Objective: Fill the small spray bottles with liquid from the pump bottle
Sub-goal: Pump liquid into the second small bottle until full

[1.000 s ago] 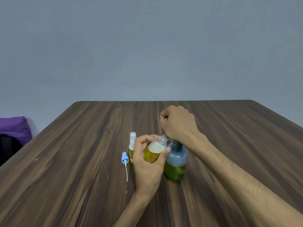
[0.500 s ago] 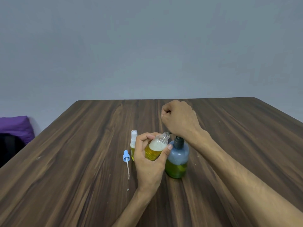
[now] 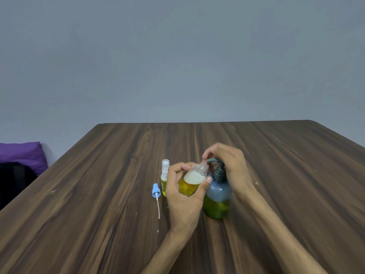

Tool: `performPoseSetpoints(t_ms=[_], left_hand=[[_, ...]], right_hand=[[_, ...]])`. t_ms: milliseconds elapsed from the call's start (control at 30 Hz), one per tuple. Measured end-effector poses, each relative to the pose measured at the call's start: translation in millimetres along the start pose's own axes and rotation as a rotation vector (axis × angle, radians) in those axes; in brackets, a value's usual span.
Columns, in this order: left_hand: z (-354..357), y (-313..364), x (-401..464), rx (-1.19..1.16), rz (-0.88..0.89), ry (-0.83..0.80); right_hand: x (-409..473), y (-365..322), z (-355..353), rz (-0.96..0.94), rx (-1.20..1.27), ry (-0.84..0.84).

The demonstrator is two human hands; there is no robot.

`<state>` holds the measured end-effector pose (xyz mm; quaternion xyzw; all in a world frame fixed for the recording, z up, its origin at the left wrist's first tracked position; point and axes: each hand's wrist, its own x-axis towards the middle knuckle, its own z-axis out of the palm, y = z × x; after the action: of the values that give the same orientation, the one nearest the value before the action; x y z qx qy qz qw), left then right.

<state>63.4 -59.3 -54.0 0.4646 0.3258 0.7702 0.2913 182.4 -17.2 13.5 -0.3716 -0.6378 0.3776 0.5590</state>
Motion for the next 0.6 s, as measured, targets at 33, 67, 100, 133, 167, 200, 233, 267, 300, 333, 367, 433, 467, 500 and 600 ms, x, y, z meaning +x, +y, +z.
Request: performPoseSetpoints(t_ms=[33,67,100,133,167,200,233,267,300,333,367,433,467,500,600], left_hand=[[-0.3,-0.1,-0.1,0.006,0.001,0.001],[-0.5,0.1,-0.2,0.009,0.003,0.001],[-0.6,0.4,-0.2,0.011,0.002,0.0],[-0.3,1.0,-0.5,0.011,-0.002,0.001],[-0.1,1.0,-0.4,0.013,-0.003,0.003],[0.2,1.1,-0.2,0.017,-0.001,0.002],[0.2,1.0,0.0,0.022,0.003,0.002],[-0.1,0.6,0.2,0.026,0.009,0.001],[-0.5,0.0,0.2,0.029,0.015,0.0],[-1.1,-0.1,0.1,0.032,0.021,-0.001],[-1.2,0.1,0.4,0.037,0.026,0.001],[-1.0,0.3,0.6,0.047,0.029,-0.002],[-0.6,0.7,0.2,0.049,0.031,-0.003],[-0.3,0.9,0.2,0.048,0.035,-0.002],[-0.2,1.6,0.3,0.05,0.038,-0.004]], right_hand=[[-5.0,6.4,1.0,0.018,0.027,0.009],[-10.1,10.7,2.8,0.079,0.079,0.02],[-14.0,14.9,5.5,0.162,0.136,0.039],[-17.2,18.4,8.6,0.232,0.185,0.063],[-18.8,23.0,10.8,0.267,0.21,0.084],[-20.2,25.8,11.9,0.273,0.207,0.098],[-20.8,27.0,13.3,0.265,0.207,0.114],[-21.0,27.8,14.6,0.257,0.216,0.139],[-21.1,28.8,15.2,0.253,0.227,0.165],[-21.0,29.8,15.5,0.249,0.227,0.186],[-21.1,30.8,15.9,0.235,0.211,0.202],[-23.4,30.8,17.2,0.169,0.175,0.232],[-25.2,30.7,17.4,0.131,0.174,0.255],[-25.4,31.3,17.8,0.101,0.166,0.279],[-21.0,32.3,20.7,0.145,0.156,0.319]])
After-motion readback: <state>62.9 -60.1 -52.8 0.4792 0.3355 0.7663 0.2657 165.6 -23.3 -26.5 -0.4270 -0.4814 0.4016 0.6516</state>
